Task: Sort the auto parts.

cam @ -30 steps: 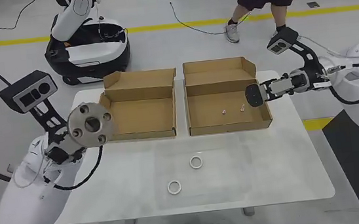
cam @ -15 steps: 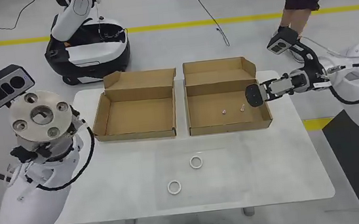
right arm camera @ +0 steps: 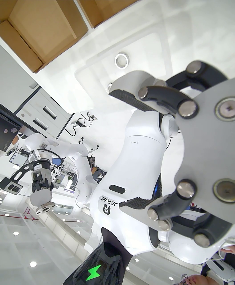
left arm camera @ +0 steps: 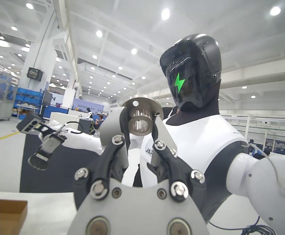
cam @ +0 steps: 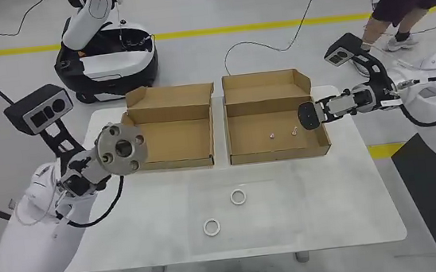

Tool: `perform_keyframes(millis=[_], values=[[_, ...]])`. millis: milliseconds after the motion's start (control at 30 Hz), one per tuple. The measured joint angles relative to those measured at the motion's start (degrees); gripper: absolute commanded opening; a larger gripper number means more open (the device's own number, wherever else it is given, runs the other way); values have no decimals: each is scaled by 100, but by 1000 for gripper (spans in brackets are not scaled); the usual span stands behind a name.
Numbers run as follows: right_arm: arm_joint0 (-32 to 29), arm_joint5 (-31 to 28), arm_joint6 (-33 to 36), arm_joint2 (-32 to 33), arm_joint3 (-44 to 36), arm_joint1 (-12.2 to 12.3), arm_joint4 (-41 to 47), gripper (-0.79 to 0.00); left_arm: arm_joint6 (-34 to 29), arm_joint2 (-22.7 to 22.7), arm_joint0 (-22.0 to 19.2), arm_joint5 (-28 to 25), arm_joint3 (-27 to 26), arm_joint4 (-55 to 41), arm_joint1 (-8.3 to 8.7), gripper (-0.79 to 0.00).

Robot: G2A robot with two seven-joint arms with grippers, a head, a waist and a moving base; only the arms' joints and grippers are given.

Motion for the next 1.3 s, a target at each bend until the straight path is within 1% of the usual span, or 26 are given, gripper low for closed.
perform_keyframes(millis=[133, 300, 567, 700, 1300], values=[[0, 0, 0, 0, 0, 0, 0, 0, 163, 127, -27, -161, 8, 64, 69, -785], [0, 0, 0, 0, 0, 0, 0, 0, 174, 193, -62, -172, -69, -302, 115, -785], [0, 0, 0, 0, 0, 0, 0, 0, 173, 112, -50, -171, -192, -867, 64, -785], [0, 0, 0, 0, 0, 0, 0, 0, 173, 95, -29, -171, -284, -933, 33, -785], [0, 0, 0, 0, 0, 0, 0, 0, 173, 96, -29, -172, -284, -934, 33, -785]])
